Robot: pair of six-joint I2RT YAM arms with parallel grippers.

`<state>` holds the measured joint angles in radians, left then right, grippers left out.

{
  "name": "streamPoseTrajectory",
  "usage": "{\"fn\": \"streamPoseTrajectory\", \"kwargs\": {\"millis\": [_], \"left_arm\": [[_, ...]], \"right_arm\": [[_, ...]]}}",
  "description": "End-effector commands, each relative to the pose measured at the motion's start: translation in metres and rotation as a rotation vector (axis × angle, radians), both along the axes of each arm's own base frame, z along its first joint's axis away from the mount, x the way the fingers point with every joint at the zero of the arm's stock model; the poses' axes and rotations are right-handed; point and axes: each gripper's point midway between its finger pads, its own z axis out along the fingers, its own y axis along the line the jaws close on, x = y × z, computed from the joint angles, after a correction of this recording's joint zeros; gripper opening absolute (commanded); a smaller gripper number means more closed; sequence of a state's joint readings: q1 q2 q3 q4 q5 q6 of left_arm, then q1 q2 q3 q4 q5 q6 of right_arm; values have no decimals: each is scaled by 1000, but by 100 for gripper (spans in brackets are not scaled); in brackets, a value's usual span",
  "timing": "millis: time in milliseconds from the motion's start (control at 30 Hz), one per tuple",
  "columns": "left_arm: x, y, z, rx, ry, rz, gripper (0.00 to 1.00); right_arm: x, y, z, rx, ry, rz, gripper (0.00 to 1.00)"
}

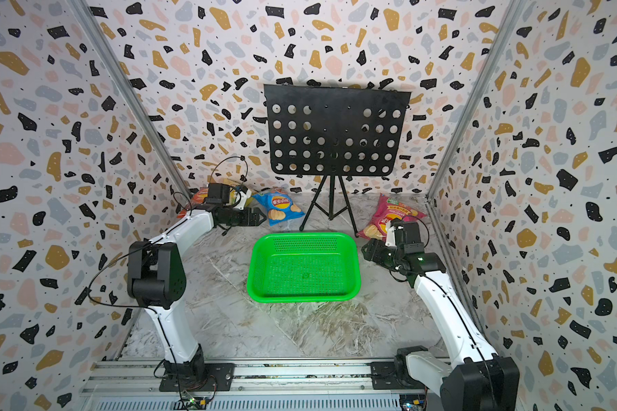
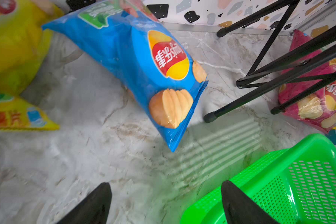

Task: Put the potato chips into the basket
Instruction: Pick up the potato chip from the center of the board.

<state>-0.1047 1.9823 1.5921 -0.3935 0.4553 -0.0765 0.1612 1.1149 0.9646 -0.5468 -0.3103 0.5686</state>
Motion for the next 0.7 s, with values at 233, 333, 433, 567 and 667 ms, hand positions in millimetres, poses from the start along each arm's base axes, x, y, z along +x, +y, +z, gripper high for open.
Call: {"fn": "streamPoseTrajectory", "kwargs": {"millis": [233,333,433,567,667], "left_arm": [[41,-16,-17,-24,23,46,81],[49,-17,-22,-30,21,59,78],[54,-23,-31,-33,49,56,77],[57,-29,-43,-46,75,46,69],[56,-31,-51,-55,89,40,64]], "right_arm": [[-12,1,9,17,-23,5,69],[-15,0,9,17,-22,7,69],[-17,0,10,17,-18,9,69],[-20,0,11,17,-21,9,69],[-23,0,13,16,-25,11,68]]}}
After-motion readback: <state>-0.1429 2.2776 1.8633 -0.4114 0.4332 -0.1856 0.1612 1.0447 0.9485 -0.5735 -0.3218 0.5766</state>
